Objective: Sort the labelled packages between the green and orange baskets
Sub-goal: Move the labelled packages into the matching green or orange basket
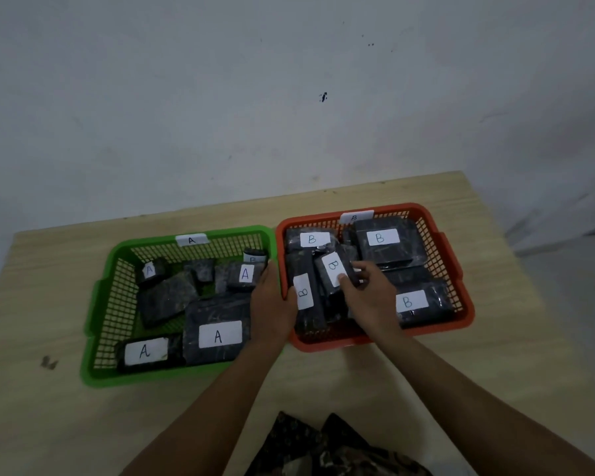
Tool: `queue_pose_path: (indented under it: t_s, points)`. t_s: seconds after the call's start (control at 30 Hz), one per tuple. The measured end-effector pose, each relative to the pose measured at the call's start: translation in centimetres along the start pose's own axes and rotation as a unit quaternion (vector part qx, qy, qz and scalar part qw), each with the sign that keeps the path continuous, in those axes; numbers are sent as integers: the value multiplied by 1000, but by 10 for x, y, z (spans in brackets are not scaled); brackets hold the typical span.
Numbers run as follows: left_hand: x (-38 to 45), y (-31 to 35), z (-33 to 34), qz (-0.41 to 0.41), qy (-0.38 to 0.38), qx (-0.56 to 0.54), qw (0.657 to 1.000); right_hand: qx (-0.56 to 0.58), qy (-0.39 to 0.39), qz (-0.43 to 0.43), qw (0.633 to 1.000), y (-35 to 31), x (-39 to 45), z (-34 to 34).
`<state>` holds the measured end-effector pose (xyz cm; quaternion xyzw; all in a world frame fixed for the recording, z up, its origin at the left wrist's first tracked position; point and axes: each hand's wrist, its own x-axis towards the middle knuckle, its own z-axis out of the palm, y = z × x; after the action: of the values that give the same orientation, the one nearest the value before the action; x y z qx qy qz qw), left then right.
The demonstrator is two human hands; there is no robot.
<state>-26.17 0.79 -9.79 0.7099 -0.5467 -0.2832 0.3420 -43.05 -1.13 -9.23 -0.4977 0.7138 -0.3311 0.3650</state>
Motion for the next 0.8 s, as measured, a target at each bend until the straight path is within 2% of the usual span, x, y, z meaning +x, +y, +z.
queue_pose_path:
  t_s: [0.13, 0.3, 0.4, 0.6, 0.67, 0.8]
  points:
    - [0, -1, -3, -9, 1, -14, 1000, -89, 11, -49, 995, 6, -4, 3]
    - [3, 1, -12, -6, -9, -15, 1000, -133, 34, -66, 988, 2, -5, 5]
    - [9, -1, -28, 3, -11, -16, 1000, -138, 56, -155, 977, -12, -8, 13]
    - [15, -35, -88, -9, 58, 16, 998, -148, 12, -289, 946, -61, -20, 63]
    - [17, -58, -113, -36, 78, 42, 995, -144, -37, -285, 947, -80, -24, 89]
    - [19, -104, -159, -75, 88, 98, 988, -148, -200, -245, 937, -115, -28, 148]
